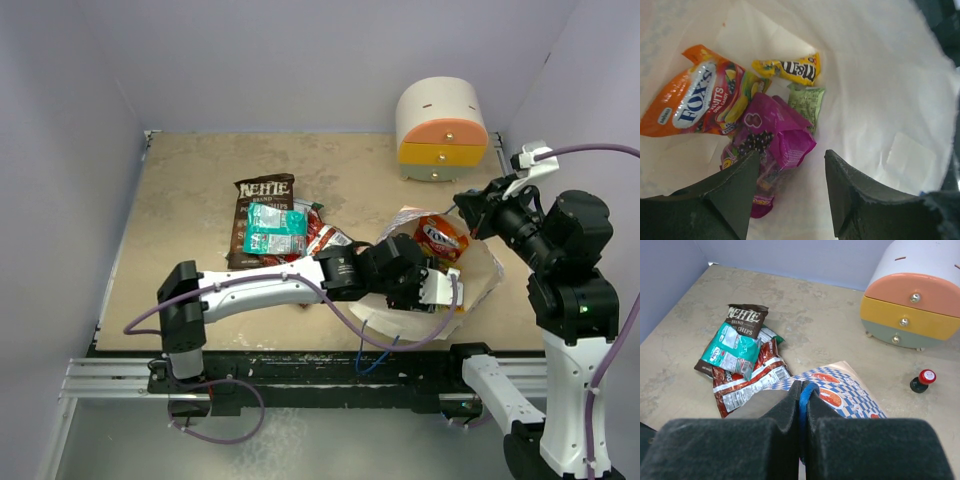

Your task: Take the snacks out of the paper bag

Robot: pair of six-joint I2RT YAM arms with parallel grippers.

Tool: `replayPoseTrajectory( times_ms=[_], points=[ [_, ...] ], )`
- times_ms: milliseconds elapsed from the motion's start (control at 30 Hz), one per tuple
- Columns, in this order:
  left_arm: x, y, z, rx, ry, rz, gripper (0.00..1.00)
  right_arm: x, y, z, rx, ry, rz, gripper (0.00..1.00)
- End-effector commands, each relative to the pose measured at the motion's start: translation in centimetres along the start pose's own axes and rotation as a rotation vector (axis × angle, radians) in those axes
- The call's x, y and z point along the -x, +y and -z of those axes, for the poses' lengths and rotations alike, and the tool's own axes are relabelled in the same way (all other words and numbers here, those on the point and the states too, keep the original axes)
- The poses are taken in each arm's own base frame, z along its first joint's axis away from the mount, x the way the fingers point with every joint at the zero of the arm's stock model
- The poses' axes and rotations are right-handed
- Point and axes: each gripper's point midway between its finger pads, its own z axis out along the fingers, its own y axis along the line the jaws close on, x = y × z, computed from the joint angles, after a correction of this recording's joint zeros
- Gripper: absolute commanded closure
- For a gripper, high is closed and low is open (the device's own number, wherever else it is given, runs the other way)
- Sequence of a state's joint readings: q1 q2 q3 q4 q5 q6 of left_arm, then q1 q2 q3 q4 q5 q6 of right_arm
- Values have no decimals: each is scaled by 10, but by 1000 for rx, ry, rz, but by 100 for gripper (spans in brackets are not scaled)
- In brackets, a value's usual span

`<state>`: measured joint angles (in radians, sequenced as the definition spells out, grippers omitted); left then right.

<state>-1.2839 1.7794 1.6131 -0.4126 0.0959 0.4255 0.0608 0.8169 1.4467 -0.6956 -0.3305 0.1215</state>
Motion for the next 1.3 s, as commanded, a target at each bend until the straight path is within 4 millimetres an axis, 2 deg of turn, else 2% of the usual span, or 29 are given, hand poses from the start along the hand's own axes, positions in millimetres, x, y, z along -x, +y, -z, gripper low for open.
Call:
replayPoseTrajectory(
  times_ms=[0, 200, 333, 433, 533, 667, 767, 933, 1067, 1267],
  points=[
    [10, 19, -12, 55, -13, -146, 39, 16, 2, 4, -2, -45, 12, 100],
    [-10, 6, -49, -1, 13, -147, 33, 14, 3, 3, 8, -23, 15, 100],
    [-25, 19, -70, 76, 71, -125, 30, 11, 5, 3, 20, -8, 13, 100],
    [-35, 27, -83, 123, 110, -117, 22, 8, 6, 3, 26, 6, 9, 100],
    [-46, 29, -93, 144, 134, -117, 22, 8, 7, 4, 29, 10, 6, 100],
    [-70, 35, -106, 196, 197, -119, 23, 7, 8, 6, 31, 12, 7, 100],
    [-82, 45, -111, 259, 228, -96, 22, 6, 8, 6, 30, 19, 7, 100],
    [-92, 56, -109, 325, 275, -79, 33, 5, 8, 8, 29, 21, 15, 100],
    [-87, 61, -100, 353, 272, -72, 46, 5, 7, 7, 28, 18, 20, 100],
    [-74, 67, -88, 383, 266, -10, 75, 6, 6, 6, 27, 6, 24, 100]
  ],
)
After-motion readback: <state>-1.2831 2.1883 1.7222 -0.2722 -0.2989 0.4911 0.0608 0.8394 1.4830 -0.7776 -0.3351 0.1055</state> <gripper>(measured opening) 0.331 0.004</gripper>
